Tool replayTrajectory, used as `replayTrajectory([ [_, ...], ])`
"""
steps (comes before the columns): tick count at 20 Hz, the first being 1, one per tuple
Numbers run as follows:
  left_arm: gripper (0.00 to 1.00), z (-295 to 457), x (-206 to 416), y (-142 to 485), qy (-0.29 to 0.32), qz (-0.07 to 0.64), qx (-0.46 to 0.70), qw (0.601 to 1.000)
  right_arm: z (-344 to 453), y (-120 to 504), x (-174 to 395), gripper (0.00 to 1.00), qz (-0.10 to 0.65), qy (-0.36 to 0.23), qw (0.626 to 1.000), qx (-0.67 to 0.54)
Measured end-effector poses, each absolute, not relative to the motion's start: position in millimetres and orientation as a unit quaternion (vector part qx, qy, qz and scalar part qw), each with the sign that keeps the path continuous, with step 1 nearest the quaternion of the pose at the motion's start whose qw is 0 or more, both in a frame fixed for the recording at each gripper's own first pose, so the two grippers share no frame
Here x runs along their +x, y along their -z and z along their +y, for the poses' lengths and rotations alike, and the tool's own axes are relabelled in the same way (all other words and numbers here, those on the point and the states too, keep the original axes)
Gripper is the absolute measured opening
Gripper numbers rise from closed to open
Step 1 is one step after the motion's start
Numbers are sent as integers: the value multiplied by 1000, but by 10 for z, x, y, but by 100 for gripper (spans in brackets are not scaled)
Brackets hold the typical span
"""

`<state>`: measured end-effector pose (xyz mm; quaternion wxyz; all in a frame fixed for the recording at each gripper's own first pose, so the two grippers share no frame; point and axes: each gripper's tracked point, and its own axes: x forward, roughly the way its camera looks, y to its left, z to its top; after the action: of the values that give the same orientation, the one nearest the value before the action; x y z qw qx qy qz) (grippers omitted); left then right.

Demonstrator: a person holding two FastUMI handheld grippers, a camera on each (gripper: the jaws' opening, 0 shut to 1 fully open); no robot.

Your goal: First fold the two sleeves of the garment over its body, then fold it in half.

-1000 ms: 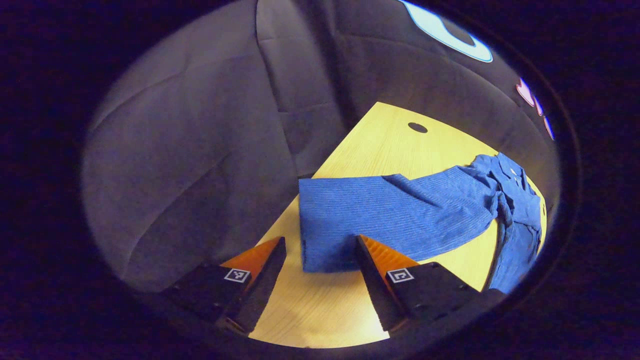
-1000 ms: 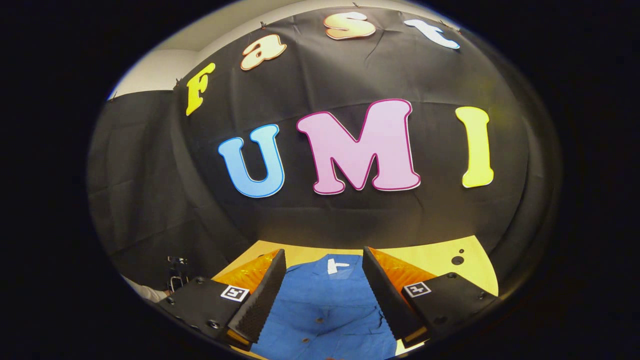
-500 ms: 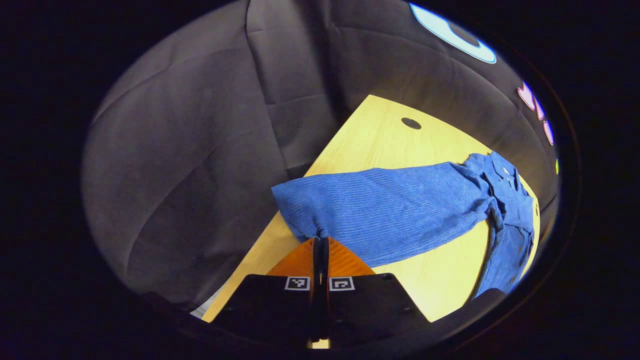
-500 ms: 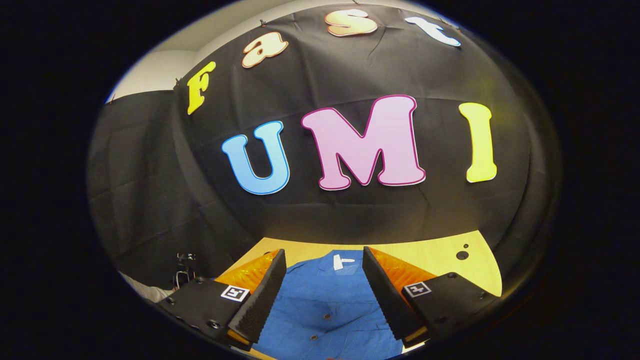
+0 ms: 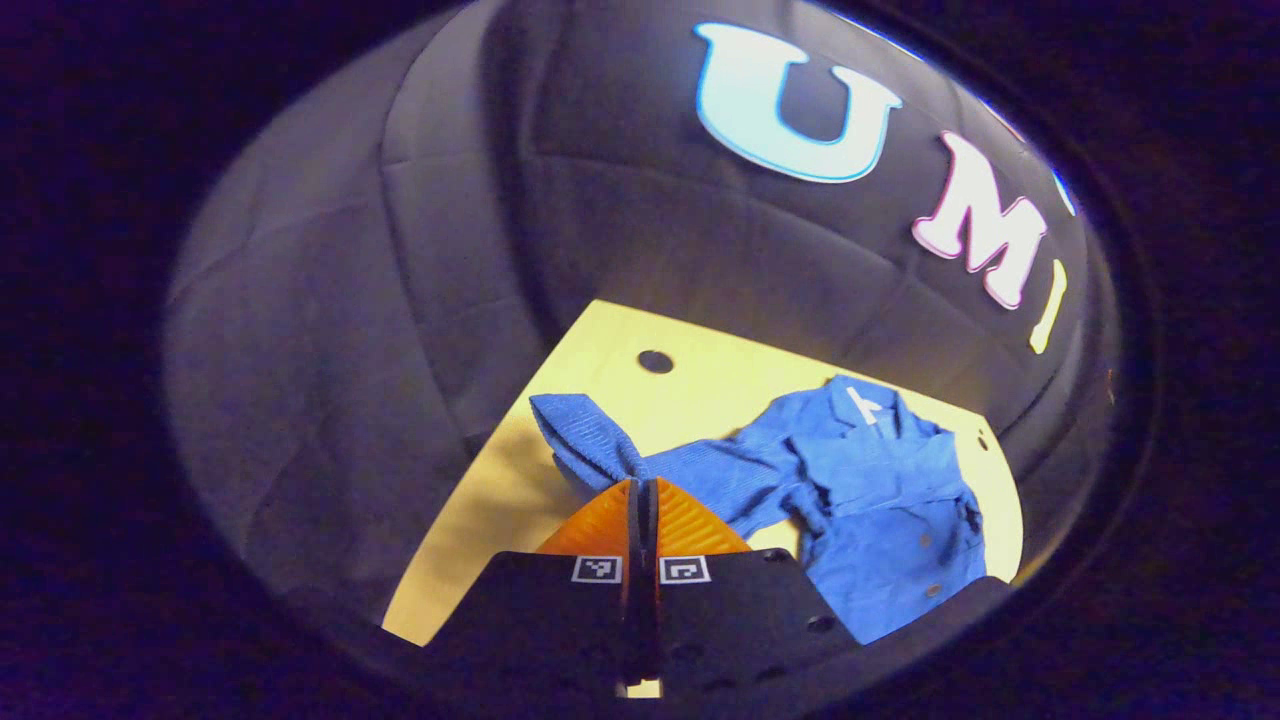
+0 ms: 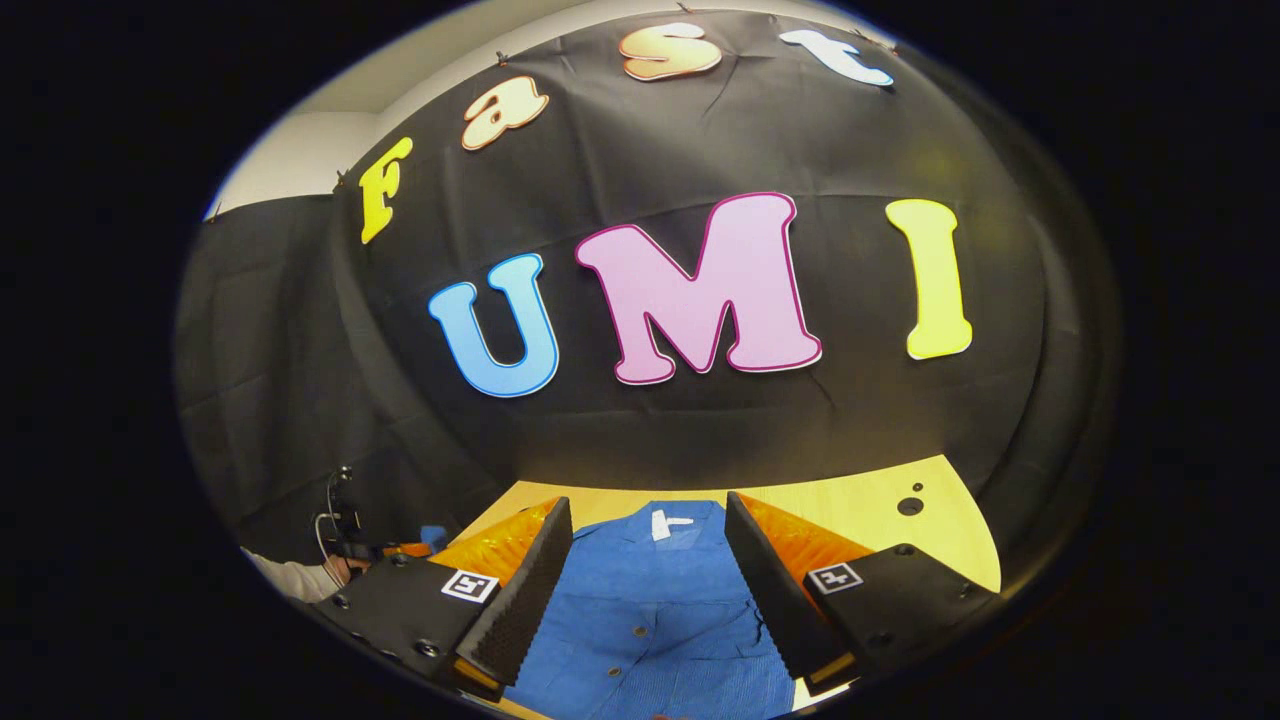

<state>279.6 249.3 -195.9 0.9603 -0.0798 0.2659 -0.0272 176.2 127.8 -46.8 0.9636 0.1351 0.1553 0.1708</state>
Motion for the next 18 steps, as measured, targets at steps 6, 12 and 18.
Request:
replayTrajectory([
  [6,0,1161,3260,1240,134,182,-28,974,816,501,1707,96,152,-153,965,148],
  [12,0,-351,3613,1193,220,190,7,957,79,698,1578,96,161,-104,969,158],
  [18,0,-1378,3891,1870,253,263,66,929,-397,1075,1512,96,195,-76,962,177],
])
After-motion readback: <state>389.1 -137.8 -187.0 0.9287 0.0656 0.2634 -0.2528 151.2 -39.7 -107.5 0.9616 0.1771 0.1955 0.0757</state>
